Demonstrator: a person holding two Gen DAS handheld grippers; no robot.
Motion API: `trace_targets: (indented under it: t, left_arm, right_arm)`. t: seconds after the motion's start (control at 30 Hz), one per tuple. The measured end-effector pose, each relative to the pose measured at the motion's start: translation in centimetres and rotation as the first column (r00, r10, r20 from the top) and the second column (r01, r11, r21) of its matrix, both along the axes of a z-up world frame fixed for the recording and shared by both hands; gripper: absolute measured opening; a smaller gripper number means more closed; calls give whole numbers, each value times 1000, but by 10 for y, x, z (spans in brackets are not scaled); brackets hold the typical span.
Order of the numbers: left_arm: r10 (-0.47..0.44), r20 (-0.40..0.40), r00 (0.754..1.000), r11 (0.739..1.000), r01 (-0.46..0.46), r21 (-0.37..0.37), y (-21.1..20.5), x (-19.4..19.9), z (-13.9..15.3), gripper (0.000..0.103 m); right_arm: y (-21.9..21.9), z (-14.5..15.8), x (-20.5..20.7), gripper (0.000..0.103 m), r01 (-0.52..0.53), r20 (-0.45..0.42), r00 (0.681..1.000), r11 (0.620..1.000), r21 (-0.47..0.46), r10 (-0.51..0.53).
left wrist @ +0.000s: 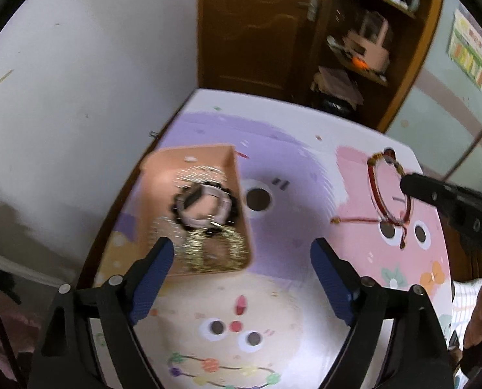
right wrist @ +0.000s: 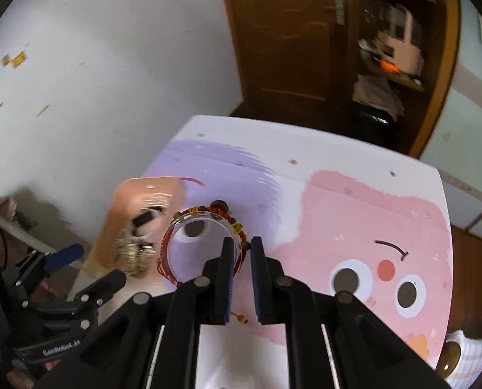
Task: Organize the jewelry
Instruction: 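Lift the red bracelet with the right tool and carry it over the pink box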
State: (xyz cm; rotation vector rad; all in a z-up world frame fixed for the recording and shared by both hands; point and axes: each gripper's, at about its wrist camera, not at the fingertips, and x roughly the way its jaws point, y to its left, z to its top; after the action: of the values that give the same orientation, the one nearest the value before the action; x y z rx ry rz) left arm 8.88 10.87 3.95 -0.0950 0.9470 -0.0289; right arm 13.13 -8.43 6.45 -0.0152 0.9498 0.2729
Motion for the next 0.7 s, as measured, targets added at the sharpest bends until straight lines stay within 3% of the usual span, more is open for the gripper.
trace_targets:
  t: [0.17,0.33,0.7]
  left_arm:
    - [81,35,996,997,-80,-20,40,-16,7,89]
    - [128,12,992,989,-127,-77,75,-26,-9,89]
    - [216,-36,976,970,-218,-104,112,-25,-54,89]
  right_arm:
    - [39,13,-12,10,-62,20,998,998,-14,62]
    - [75,11,-17,10,-109,21,994,994,-16,109]
    - [126,-42,6,10,-125,-78,989,992,16,126]
